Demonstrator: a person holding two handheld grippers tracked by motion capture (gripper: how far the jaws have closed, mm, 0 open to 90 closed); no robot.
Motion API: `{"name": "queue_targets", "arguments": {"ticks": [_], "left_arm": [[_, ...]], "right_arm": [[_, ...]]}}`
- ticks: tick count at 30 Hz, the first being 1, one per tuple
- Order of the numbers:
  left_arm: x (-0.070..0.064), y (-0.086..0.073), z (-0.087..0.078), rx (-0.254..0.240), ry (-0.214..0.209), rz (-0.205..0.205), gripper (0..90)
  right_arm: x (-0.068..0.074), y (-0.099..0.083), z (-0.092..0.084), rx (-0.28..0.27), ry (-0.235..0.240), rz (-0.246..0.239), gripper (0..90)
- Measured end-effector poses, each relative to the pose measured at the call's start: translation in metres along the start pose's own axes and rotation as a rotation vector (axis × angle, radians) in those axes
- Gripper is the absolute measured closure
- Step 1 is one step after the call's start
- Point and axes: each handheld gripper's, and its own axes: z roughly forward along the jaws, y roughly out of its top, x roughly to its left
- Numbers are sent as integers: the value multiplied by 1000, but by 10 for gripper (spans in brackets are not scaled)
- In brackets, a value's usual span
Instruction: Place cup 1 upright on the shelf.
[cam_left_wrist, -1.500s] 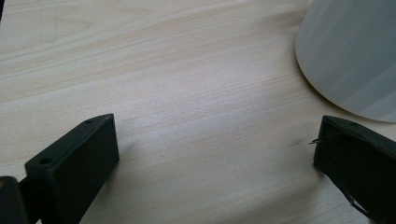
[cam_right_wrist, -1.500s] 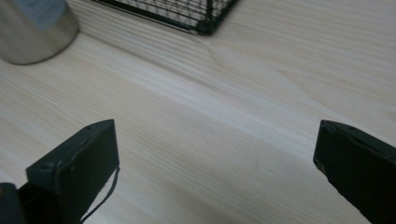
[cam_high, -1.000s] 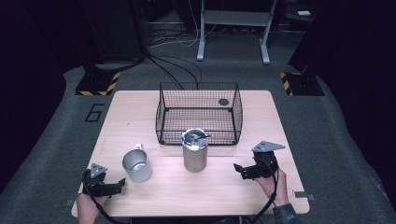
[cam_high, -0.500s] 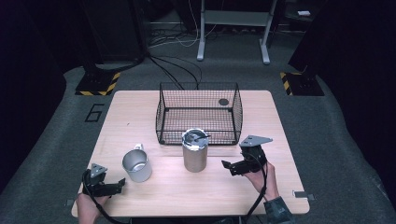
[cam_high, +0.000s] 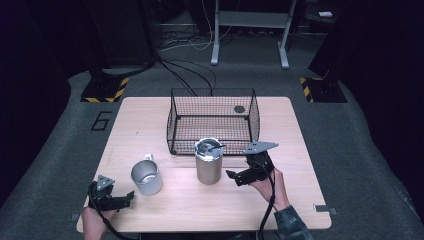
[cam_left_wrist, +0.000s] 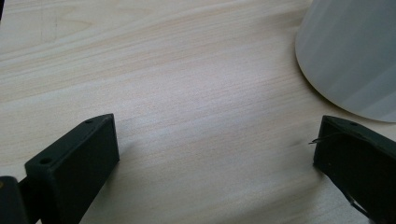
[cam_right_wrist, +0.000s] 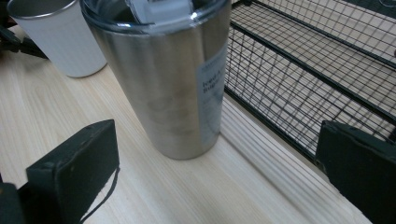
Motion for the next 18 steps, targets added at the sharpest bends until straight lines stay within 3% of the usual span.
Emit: {"name": "queue_targets", "arguments": {"ticks": [10,18], "left_arm": [[0,0,0,0,0,0,0],[0,0,0,0,0,0,0]], "right_arm": [[10,18,14,-22,50,-30,0],[14,25,26,-53,63,-34,0]]}}
